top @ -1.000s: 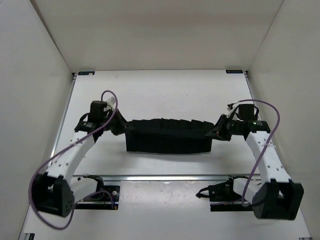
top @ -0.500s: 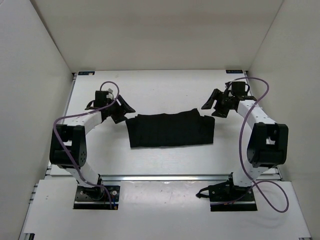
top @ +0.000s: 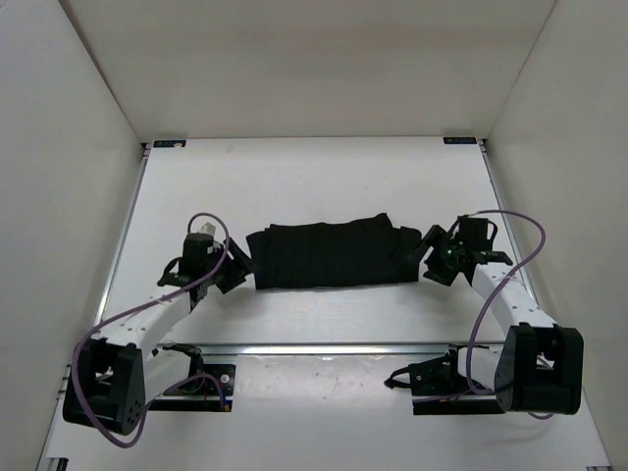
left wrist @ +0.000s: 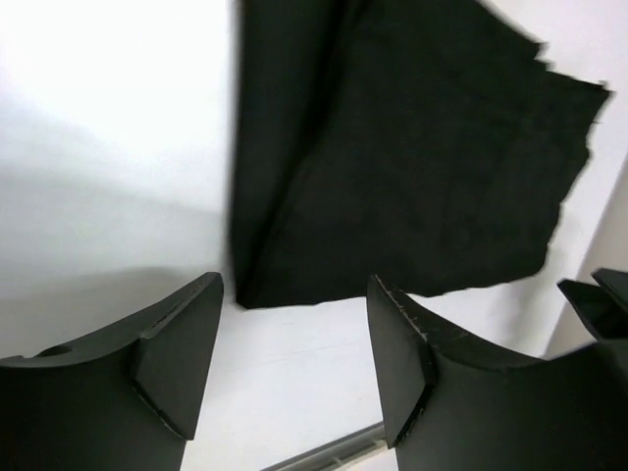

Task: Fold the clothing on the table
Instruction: Fold the skirt

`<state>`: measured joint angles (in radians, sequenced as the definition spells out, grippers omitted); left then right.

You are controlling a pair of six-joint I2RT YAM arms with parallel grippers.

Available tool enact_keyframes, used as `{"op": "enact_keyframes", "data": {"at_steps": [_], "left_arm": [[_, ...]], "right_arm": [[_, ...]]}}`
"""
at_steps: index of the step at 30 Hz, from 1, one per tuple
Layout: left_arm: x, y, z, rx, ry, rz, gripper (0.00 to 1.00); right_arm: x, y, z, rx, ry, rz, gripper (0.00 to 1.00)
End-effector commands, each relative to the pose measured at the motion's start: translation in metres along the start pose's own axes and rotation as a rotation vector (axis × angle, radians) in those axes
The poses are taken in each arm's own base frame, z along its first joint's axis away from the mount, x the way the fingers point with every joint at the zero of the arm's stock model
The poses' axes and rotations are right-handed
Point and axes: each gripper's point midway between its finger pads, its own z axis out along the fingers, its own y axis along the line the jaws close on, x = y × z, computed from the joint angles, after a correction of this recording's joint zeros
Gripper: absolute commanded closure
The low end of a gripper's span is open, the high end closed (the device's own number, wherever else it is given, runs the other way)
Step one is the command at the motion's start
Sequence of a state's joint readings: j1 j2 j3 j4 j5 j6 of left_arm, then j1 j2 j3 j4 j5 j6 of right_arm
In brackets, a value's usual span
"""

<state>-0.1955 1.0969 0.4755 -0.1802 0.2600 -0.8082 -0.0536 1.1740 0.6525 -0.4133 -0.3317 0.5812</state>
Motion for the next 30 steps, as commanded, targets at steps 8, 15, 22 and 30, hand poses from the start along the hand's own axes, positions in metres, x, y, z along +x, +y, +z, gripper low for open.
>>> {"op": "enact_keyframes", "data": {"at_steps": [8, 15, 22, 30], "left_arm": [[0.015, 0.021, 0.005, -0.038, -0.092, -0.105, 0.30], [0.026, 0.019, 0.018, -0.045, -0.058, -0.108, 0.33], [0.034, 0.016, 0.030, -0.027, -0.030, -0.122, 0.77], [0.033, 0.011, 0.037, -0.022, -0.027, -0.107, 1.00]], "right_arm": [[0.013, -0.011, 0.016, 0.012, -0.041, 0.031, 0.34], [0.025, -0.021, 0.026, 0.018, -0.023, 0.053, 0.34], [0.033, -0.029, 0.041, 0.035, 0.013, 0.065, 0.39], [0.016, -0.036, 0.035, 0.052, -0.046, 0.113, 1.00]]}}
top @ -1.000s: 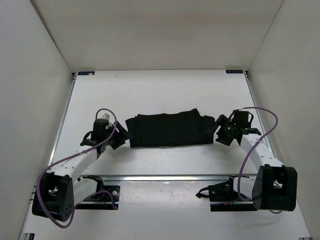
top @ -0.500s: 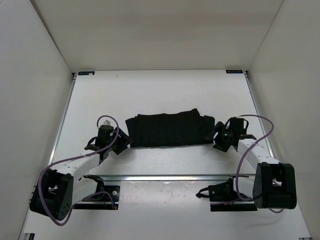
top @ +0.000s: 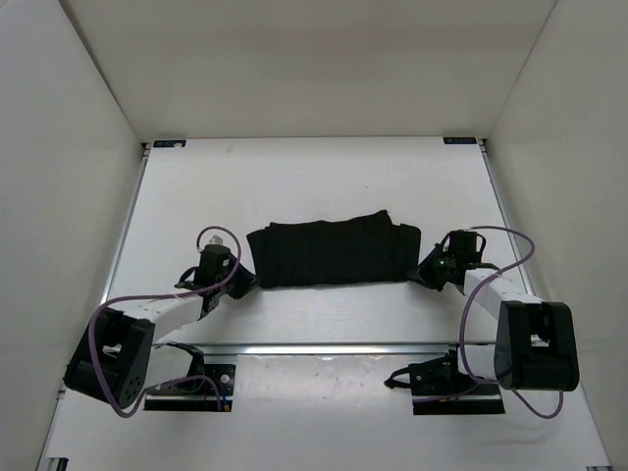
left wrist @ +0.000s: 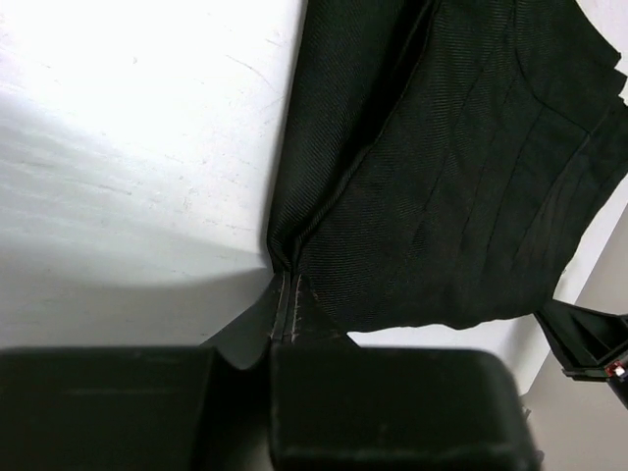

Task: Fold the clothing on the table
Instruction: Fold the skirt

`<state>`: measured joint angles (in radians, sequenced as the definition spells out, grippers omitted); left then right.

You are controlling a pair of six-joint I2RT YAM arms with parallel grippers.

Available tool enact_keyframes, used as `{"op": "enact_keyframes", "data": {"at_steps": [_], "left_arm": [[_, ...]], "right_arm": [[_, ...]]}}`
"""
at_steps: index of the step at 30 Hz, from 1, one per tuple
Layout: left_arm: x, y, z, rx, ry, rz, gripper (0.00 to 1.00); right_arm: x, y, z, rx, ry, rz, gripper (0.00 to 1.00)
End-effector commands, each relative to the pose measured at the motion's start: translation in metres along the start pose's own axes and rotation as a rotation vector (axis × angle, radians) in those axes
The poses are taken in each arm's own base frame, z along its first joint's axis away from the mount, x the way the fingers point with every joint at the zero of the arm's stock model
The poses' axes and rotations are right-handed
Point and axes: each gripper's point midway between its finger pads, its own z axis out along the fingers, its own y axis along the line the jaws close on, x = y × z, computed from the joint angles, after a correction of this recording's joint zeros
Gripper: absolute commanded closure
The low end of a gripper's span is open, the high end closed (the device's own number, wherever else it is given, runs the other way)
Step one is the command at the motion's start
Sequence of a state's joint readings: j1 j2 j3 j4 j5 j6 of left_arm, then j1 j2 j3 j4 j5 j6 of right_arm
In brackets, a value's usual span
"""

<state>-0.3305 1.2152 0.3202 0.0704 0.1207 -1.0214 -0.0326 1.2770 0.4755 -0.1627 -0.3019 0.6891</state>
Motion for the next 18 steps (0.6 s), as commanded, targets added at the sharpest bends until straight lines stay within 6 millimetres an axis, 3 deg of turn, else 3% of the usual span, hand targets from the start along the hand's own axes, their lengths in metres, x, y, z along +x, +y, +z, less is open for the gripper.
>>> {"op": "enact_keyframes", "data": {"at_steps": [1, 4, 5, 6, 8, 9, 11, 12, 14, 15, 18], "left_arm": [[-0.003, -0.015, 0.006, 0.036, -0.007, 0.023, 1.00], [0.008, -0.024, 0.014, 0.047, 0.028, 0.049, 1.00], [0.008, -0.029, 0.016, 0.057, 0.022, 0.048, 1.00], [0.011, -0.034, 0.019, 0.068, 0.029, 0.059, 1.00], [0.015, -0.038, 0.027, 0.071, 0.039, 0.065, 1.00], [0.016, -0.037, 0.029, 0.070, 0.044, 0.070, 1.00], [0.019, -0.040, 0.033, 0.073, 0.055, 0.064, 1.00], [0.019, -0.041, 0.035, 0.076, 0.053, 0.063, 1.00], [0.020, -0.040, 0.039, 0.074, 0.054, 0.058, 1.00], [0.021, -0.041, 0.040, 0.078, 0.062, 0.059, 1.00], [0.021, -0.038, 0.041, 0.075, 0.057, 0.057, 1.00]], "right_arm": [[-0.017, -0.004, -0.009, 0.018, -0.067, 0.026, 1.00], [-0.042, 0.013, -0.028, -0.014, -0.129, -0.031, 1.00], [-0.041, 0.016, -0.031, -0.011, -0.115, -0.069, 1.00], [-0.056, 0.031, -0.039, -0.031, -0.148, -0.103, 1.00], [-0.065, 0.065, -0.050, -0.081, -0.151, -0.242, 1.00], [-0.067, 0.070, -0.051, -0.078, -0.149, -0.268, 0.99], [-0.060, 0.115, -0.056, -0.141, -0.127, -0.420, 1.00], [-0.058, 0.122, -0.053, -0.145, -0.112, -0.452, 1.00], [-0.047, 0.158, -0.055, -0.198, -0.082, -0.557, 0.99], [-0.039, 0.163, -0.049, -0.199, -0.052, -0.593, 1.00], [-0.011, 0.213, -0.047, -0.281, -0.025, -0.739, 1.00]]}}
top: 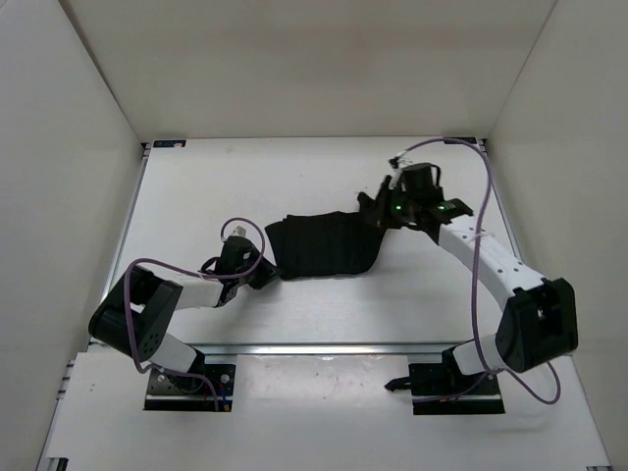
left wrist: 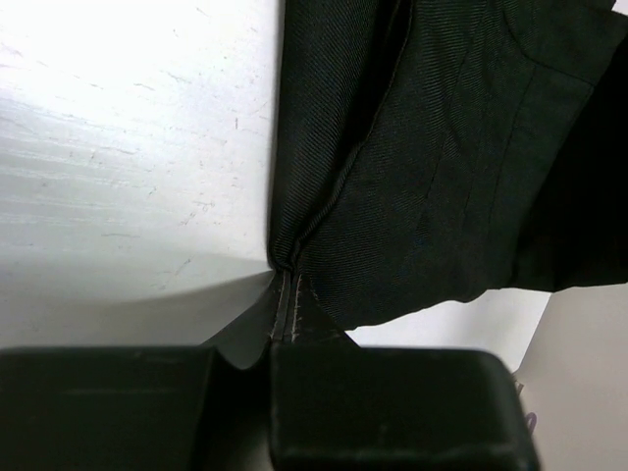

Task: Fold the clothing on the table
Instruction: Fold the skirt

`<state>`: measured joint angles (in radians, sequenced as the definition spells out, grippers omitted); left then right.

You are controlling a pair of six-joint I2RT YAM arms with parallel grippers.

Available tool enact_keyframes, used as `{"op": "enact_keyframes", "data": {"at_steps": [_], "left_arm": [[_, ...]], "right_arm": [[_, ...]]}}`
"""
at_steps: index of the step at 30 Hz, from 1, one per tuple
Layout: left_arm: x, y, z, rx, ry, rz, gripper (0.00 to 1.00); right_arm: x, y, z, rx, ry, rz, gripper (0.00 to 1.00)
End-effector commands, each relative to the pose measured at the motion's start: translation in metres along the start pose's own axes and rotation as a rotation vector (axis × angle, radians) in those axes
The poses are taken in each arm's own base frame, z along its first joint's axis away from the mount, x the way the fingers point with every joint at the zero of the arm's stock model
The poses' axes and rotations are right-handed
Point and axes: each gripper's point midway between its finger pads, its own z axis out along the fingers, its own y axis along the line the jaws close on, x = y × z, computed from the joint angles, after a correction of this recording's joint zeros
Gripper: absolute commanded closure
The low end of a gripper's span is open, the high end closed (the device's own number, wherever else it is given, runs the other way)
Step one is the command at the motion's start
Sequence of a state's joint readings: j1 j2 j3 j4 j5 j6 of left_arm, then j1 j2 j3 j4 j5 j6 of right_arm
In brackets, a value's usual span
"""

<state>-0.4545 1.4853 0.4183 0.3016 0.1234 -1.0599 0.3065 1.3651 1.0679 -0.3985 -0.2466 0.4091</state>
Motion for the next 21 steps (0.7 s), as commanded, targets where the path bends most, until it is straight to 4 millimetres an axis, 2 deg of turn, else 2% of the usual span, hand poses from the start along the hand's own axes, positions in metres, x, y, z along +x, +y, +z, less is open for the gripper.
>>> {"op": "enact_keyframes", "data": {"at_steps": [1, 3, 4, 5, 6, 11, 12, 13, 14, 15, 21], "left_arm": [[0.002, 0.003, 0.003, -0.010, -0.001, 0.003, 1.00], [0.002, 0.007, 0.003, -0.020, -0.001, -0.005, 1.00], [0.003, 0.008, 0.002, -0.017, 0.002, -0.003, 1.00], [0.003, 0.007, 0.002, -0.011, 0.002, -0.006, 1.00], [0.002, 0.005, 0.002, -0.006, 0.002, -0.006, 1.00], [0.003, 0.006, 0.002, -0.008, 0.005, -0.008, 1.00], [0.002, 0.007, 0.002, -0.010, 0.003, -0.010, 1.00], [0.006, 0.009, 0.001, -0.012, 0.015, -0.010, 1.00], [0.001, 0.008, 0.001, -0.007, 0.001, -0.016, 1.00], [0.006, 0.010, 0.000, -0.009, 0.014, -0.013, 1.00], [0.004, 0.010, 0.000, -0.011, 0.009, -0.018, 1.00]], "right_arm": [[0.011, 0.038, 0.016, -0.063, 0.070, -0.162, 1.00], [0.013, 0.071, 0.022, -0.112, 0.078, -0.238, 1.00], [0.022, 0.077, 0.031, -0.124, 0.110, -0.257, 1.00], [0.017, 0.093, 0.031, -0.156, 0.097, -0.283, 1.00], [0.021, 0.106, 0.037, -0.178, 0.115, -0.296, 1.00], [0.051, 0.138, 0.059, -0.271, 0.195, -0.300, 1.00], [0.058, 0.141, 0.065, -0.276, 0.213, -0.300, 1.00], [0.073, 0.139, 0.071, -0.275, 0.259, -0.302, 0.99], [0.077, 0.143, 0.075, -0.282, 0.264, -0.309, 1.00], [0.079, 0.147, 0.074, -0.295, 0.275, -0.315, 1.00], [0.111, 0.169, 0.080, -0.365, 0.359, -0.378, 1.00]]}}
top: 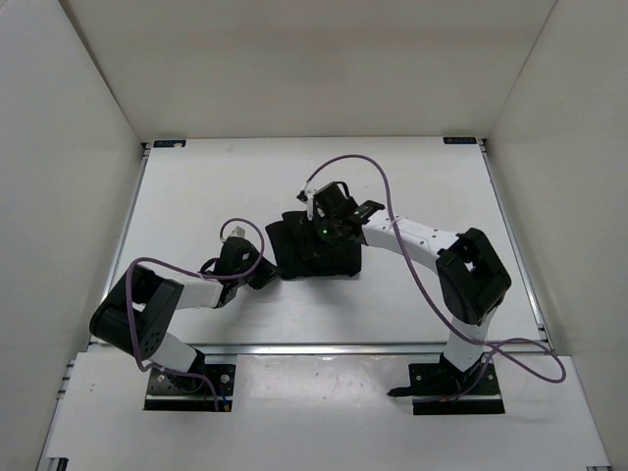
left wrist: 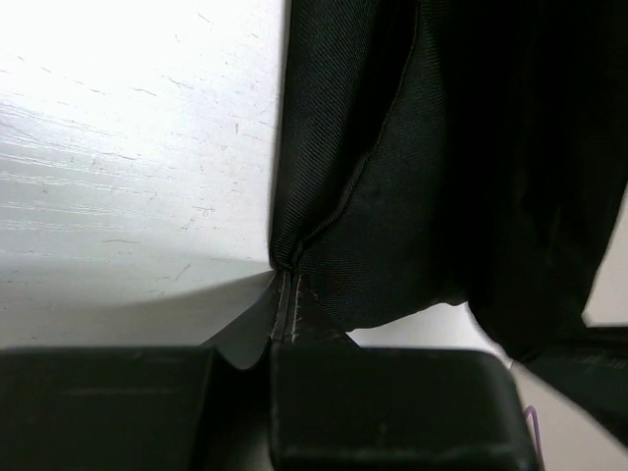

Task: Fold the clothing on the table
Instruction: Fold the skirt

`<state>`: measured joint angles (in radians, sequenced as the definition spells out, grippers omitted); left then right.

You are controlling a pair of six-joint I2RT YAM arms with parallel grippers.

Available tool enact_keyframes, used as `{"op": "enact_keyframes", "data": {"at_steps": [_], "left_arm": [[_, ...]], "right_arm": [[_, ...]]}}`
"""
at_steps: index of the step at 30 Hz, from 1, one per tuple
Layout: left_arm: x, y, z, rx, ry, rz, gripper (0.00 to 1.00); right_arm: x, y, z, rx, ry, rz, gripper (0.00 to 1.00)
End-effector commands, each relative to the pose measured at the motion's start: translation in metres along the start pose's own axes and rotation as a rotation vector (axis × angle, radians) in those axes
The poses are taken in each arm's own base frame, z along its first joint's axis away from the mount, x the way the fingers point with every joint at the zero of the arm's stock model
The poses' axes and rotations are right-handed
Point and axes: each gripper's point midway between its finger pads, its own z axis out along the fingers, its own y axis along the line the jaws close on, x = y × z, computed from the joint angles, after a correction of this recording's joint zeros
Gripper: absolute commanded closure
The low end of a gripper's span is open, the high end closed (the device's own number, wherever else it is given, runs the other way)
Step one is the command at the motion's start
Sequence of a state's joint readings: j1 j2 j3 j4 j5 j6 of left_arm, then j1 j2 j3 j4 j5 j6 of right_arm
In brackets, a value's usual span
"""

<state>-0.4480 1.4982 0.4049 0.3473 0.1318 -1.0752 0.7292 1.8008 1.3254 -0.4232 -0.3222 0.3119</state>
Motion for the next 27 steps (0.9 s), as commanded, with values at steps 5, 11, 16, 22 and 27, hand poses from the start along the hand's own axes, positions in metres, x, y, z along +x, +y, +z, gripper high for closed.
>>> {"op": "enact_keyframes", "data": {"at_steps": [5, 11, 16, 22, 27], "left_arm": [[0.005, 0.008, -0.002, -0.021, 0.018, -0.001, 1.00], [0.004, 0.013, -0.006, -0.024, 0.021, -0.013, 1.00], [-0.001, 0.015, -0.018, -0.013, 0.015, -0.047, 0.60], [-0.002, 0.010, -0.039, 0.032, 0.039, -0.086, 0.40], [-0.007, 0.013, -0.066, 0.046, -0.004, -0.077, 0.38]], "right_arm": [[0.000, 0.047, 0.018, -0.136, 0.050, -0.098, 1.00], [0.009, 0.050, 0.026, -0.172, 0.102, -0.088, 0.79], [-0.013, 0.058, 0.000, -0.161, 0.019, -0.133, 0.47], [-0.046, 0.074, -0.064, -0.180, -0.201, -0.166, 0.26], [-0.044, 0.045, -0.083, -0.158, -0.284, -0.077, 0.50]]}}
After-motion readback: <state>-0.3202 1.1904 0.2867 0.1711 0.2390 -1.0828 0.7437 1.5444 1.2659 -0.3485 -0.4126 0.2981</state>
